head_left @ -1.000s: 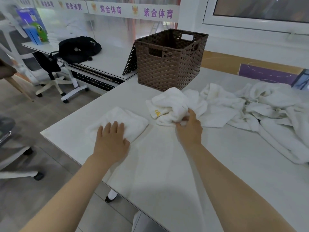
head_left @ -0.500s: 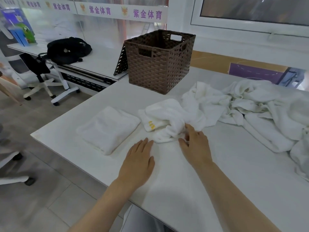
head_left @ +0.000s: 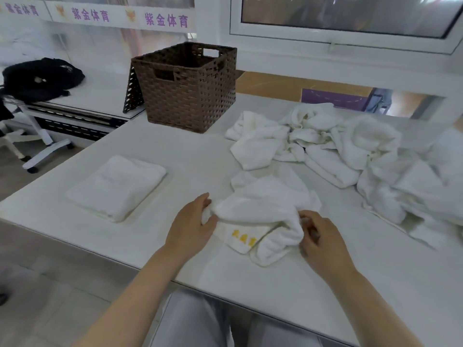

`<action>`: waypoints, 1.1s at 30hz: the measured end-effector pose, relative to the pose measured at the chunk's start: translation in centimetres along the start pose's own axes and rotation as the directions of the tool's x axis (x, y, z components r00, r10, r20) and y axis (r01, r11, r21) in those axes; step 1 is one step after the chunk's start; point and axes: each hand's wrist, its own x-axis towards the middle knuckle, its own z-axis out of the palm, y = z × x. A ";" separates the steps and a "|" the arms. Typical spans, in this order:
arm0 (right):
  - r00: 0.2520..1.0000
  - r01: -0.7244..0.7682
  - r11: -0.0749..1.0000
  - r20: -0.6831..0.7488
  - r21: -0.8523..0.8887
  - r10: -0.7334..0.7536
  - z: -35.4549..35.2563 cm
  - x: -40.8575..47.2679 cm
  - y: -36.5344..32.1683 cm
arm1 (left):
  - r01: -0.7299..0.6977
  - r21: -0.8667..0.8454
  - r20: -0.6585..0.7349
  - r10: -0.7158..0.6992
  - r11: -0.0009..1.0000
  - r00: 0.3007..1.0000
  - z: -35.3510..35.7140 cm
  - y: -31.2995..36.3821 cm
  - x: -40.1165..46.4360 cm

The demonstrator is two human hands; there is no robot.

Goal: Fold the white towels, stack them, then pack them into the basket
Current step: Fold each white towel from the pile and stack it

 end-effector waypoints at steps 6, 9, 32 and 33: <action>0.979 -0.117 0.990 -0.160 0.081 0.128 -2.5 -2.7 0.3 | -0.172 0.036 0.020 0.171 0.984 0.985 2.4 2.2 -0.3; 0.941 -0.255 0.964 -0.211 0.075 0.265 -2.7 -2.7 1.3 | -0.145 -0.051 -0.017 0.145 0.988 0.989 3.0 2.9 -0.7; 0.799 -0.359 0.919 -0.456 0.159 0.391 -6.1 -1.9 3.0 | 0.092 -0.587 0.044 -0.081 0.804 0.996 0.7 5.3 -2.3; 0.838 -0.329 0.944 -0.452 0.027 0.305 -6.3 -1.5 2.8 | 0.082 -0.592 0.045 -0.069 0.802 0.997 0.6 5.3 -2.3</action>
